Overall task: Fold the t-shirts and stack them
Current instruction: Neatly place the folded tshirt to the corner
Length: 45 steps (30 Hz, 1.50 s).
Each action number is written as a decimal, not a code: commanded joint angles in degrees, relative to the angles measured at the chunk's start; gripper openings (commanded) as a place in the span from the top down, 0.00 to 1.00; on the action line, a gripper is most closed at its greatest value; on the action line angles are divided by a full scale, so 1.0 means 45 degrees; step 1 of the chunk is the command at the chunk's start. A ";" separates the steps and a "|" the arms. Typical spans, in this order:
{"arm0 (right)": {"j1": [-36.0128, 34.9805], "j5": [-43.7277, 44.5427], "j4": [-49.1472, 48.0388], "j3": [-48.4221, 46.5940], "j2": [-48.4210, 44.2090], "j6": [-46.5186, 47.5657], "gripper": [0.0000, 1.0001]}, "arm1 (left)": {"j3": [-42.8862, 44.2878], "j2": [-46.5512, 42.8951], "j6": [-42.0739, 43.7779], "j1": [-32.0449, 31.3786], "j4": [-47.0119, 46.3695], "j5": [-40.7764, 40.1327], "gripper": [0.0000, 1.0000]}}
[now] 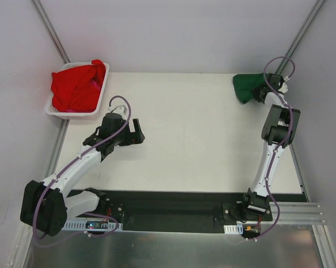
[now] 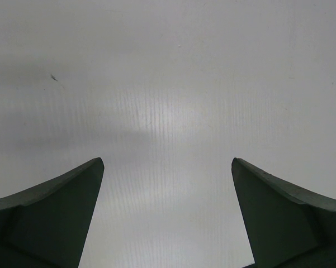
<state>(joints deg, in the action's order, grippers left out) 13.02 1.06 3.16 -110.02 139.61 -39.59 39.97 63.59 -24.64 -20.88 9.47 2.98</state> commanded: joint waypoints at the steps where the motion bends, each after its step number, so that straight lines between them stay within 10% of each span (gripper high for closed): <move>1: 0.0486 0.0215 0.0138 -0.0999 0.0264 0.0107 0.99 | 0.0201 0.0048 -0.0051 0.0168 -0.0016 0.0216 0.01; 23: 0.0448 -0.0568 0.0353 -0.1782 0.0870 0.0615 0.99 | 0.0240 0.0204 -0.0266 0.0168 -0.0016 0.0197 0.01; 31: 0.0389 -0.0451 0.0411 -0.1413 0.0441 0.1024 0.43 | 0.0181 0.0185 -0.0324 0.0168 -0.0035 0.0313 0.01; 45: 0.0116 -0.0353 -0.1150 0.3271 -0.3210 0.1084 0.36 | -0.0150 -0.0849 -0.0695 0.0168 -0.0035 0.0704 0.01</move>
<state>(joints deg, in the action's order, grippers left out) 14.39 -1.63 0.19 -100.92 133.51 -35.66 39.92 63.00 -26.57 -20.88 9.61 4.40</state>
